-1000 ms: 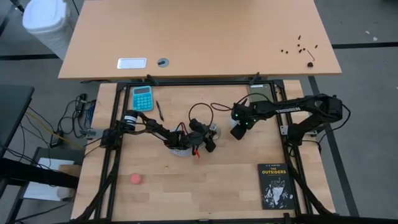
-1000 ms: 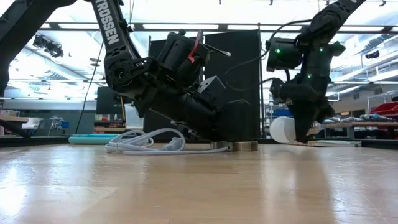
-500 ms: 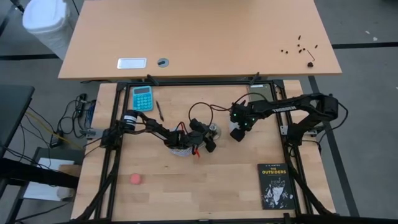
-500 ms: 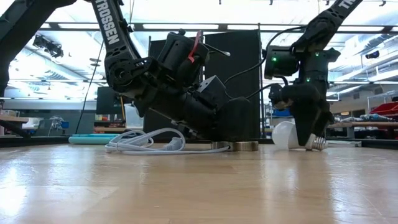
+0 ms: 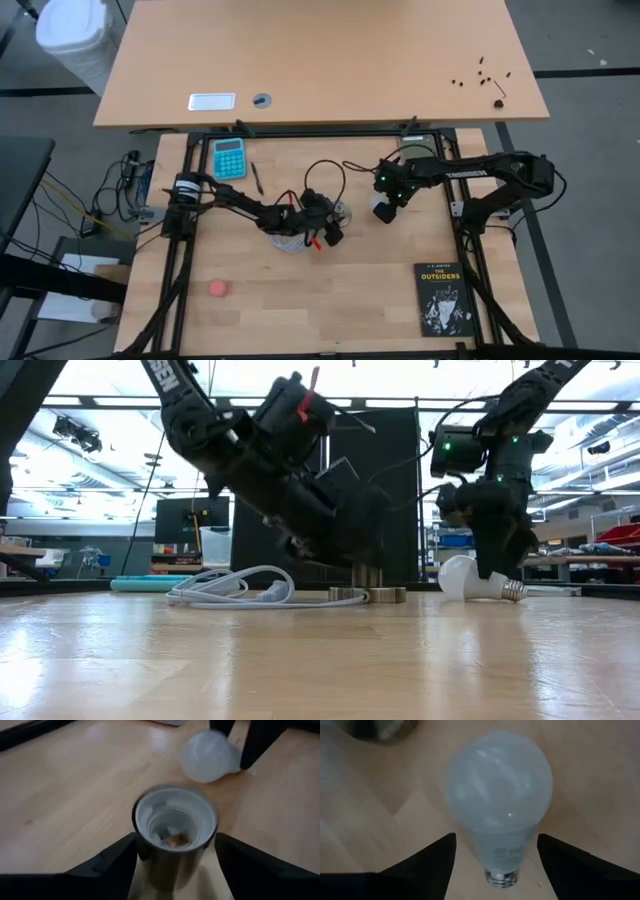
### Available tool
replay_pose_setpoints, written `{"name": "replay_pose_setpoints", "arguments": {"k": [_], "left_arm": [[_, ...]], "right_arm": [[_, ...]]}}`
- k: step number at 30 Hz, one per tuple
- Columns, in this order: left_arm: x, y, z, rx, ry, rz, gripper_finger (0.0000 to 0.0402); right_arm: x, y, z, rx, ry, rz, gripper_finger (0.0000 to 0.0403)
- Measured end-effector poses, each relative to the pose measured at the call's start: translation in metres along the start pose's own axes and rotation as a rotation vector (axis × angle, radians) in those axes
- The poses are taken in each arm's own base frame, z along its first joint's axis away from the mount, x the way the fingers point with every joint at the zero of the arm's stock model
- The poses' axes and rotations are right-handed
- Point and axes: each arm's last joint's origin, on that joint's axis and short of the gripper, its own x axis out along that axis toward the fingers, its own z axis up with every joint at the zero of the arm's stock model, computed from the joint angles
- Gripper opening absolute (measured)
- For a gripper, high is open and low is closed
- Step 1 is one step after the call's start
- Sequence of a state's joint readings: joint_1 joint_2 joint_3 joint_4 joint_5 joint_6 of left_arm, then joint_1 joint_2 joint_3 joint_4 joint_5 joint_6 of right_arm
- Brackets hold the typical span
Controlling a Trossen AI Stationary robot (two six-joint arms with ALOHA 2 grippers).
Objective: Screw lightbulb
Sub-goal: Remove the white lightbulb from the desk lamp, then return to Home Position
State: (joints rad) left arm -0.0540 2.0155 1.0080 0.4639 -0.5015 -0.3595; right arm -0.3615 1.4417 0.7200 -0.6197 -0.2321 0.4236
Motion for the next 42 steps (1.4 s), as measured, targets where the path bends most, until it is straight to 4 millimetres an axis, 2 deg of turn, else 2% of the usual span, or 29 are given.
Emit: {"name": "replay_pose_setpoints", "arguments": {"k": [8,17,20,26,31,34,37,42], "left_arm": [[-0.017,0.001,0.021,-0.001,0.018,-0.038,0.0269],[-0.045,0.011,0.031,-0.001,0.196,-0.039,0.0269],[-0.057,0.011,0.043,-0.044,0.203,-0.112,0.0269],[-0.088,0.005,0.079,-0.164,0.130,-0.358,0.0269],[-0.116,-0.002,0.112,-0.230,-0.059,-0.521,0.0269],[-0.122,-0.003,0.126,-0.247,-0.190,-0.574,0.0269],[-0.126,-0.004,0.134,-0.269,-0.268,-0.600,0.0269],[-0.126,-0.004,0.134,-0.313,-0.258,-0.604,0.0269]], "right_arm": [[-0.039,0.007,-0.008,-0.028,-0.156,0.073,0.0286],[-0.080,0.026,-0.036,-0.098,-0.305,0.192,0.0279],[-0.093,0.039,-0.048,-0.167,-0.374,0.278,0.0274],[-0.124,0.072,-0.073,-0.350,-0.581,0.513,0.0260],[-0.140,0.081,-0.082,-0.407,-0.695,0.614,0.0249],[-0.145,0.085,-0.081,-0.452,-0.754,0.643,0.0248],[-0.146,0.086,-0.080,-0.469,-0.774,0.645,0.0249],[-0.144,0.087,-0.079,-0.388,-0.736,0.682,0.0249]]}}
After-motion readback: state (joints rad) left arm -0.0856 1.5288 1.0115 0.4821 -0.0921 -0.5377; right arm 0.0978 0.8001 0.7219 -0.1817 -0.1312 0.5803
